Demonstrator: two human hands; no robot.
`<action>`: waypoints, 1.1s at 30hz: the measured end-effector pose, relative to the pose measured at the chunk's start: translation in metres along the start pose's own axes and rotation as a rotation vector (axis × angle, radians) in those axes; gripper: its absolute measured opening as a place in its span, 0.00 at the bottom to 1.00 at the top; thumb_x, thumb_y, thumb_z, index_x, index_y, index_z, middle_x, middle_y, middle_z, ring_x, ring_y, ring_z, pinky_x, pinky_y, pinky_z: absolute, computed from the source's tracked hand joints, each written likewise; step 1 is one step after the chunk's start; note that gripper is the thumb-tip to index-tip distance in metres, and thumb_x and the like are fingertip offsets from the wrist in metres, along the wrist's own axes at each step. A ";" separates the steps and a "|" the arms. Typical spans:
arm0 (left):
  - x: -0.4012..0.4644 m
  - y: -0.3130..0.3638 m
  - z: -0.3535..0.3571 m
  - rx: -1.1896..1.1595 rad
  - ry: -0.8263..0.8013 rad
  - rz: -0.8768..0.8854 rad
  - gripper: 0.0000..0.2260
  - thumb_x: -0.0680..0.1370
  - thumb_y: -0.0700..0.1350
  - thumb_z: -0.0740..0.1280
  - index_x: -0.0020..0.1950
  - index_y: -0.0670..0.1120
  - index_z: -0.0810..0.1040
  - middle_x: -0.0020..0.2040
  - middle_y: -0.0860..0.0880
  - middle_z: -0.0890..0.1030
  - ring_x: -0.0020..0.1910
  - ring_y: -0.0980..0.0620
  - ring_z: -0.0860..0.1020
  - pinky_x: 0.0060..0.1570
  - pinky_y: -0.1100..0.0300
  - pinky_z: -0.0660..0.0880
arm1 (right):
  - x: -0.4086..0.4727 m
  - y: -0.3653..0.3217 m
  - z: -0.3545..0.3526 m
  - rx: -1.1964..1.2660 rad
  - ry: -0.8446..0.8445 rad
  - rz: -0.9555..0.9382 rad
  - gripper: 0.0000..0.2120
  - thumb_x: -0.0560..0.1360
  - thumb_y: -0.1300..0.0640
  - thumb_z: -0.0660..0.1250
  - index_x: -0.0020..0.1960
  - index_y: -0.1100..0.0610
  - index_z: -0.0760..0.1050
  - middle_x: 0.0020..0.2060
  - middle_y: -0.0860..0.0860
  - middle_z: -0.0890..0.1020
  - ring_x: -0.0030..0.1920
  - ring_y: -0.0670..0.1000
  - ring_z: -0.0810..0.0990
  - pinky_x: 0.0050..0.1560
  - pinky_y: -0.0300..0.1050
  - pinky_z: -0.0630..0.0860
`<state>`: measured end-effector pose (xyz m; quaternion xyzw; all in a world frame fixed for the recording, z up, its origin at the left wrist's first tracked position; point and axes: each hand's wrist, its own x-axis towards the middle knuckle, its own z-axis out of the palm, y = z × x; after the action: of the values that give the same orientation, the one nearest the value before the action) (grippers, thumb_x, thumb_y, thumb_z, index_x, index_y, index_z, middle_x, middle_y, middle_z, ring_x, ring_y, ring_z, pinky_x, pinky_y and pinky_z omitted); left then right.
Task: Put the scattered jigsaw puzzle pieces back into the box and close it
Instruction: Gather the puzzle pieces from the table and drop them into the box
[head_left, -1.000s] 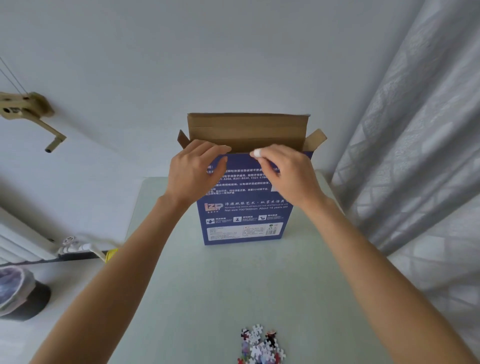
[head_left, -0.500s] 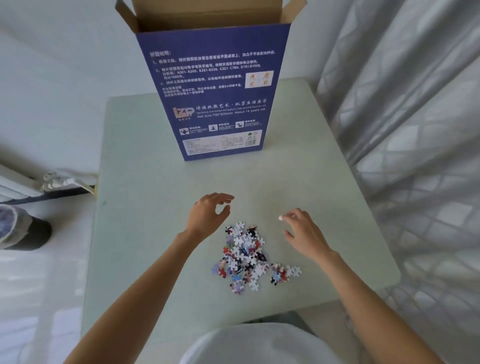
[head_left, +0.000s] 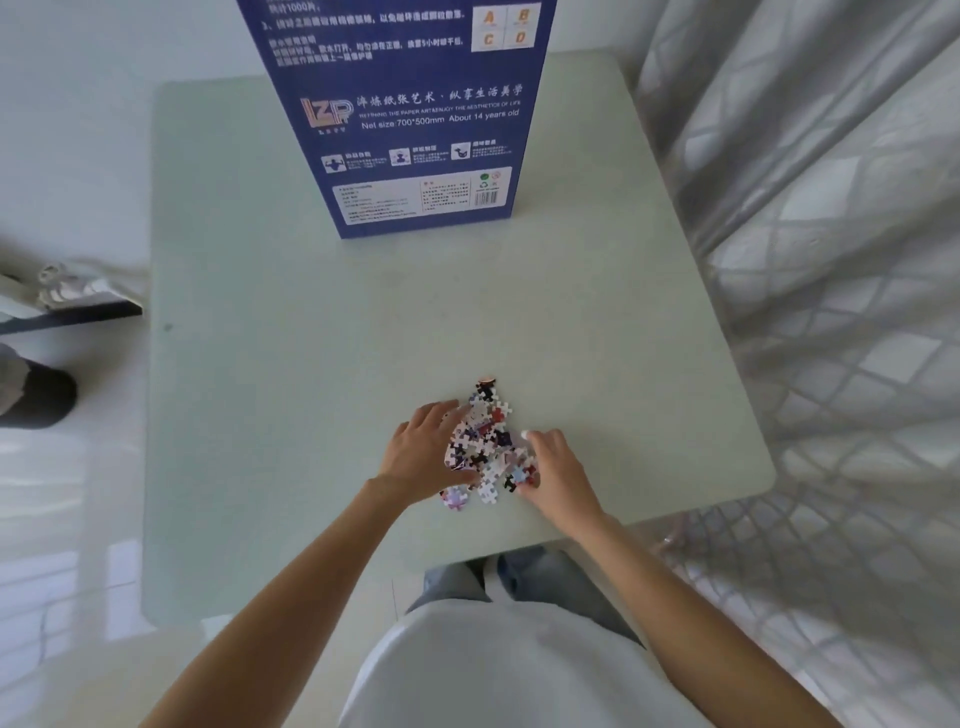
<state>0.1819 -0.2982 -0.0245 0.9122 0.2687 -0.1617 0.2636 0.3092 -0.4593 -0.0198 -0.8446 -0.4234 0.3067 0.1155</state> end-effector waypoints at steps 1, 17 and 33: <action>-0.009 -0.002 0.004 -0.014 0.006 -0.011 0.43 0.68 0.64 0.69 0.76 0.55 0.51 0.75 0.54 0.56 0.74 0.51 0.55 0.70 0.53 0.58 | 0.007 -0.010 0.001 0.019 0.006 -0.030 0.27 0.71 0.59 0.71 0.67 0.58 0.64 0.58 0.55 0.69 0.52 0.52 0.75 0.54 0.41 0.73; -0.045 0.003 0.039 -0.198 0.241 -0.362 0.42 0.67 0.60 0.73 0.74 0.48 0.58 0.67 0.47 0.63 0.63 0.47 0.63 0.59 0.56 0.70 | 0.076 -0.051 -0.010 -0.522 -0.248 -0.238 0.55 0.59 0.37 0.75 0.75 0.53 0.49 0.72 0.56 0.51 0.70 0.60 0.54 0.64 0.59 0.64; -0.032 -0.001 0.026 -0.331 0.223 -0.315 0.33 0.69 0.49 0.75 0.70 0.46 0.65 0.64 0.46 0.67 0.61 0.46 0.69 0.61 0.58 0.67 | 0.061 -0.063 0.007 -0.220 -0.172 -0.256 0.23 0.69 0.61 0.72 0.61 0.58 0.67 0.53 0.56 0.72 0.53 0.57 0.73 0.47 0.47 0.72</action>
<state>0.1518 -0.3250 -0.0322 0.8158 0.4577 -0.0527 0.3497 0.2913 -0.3729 -0.0223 -0.7621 -0.5666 0.3123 0.0239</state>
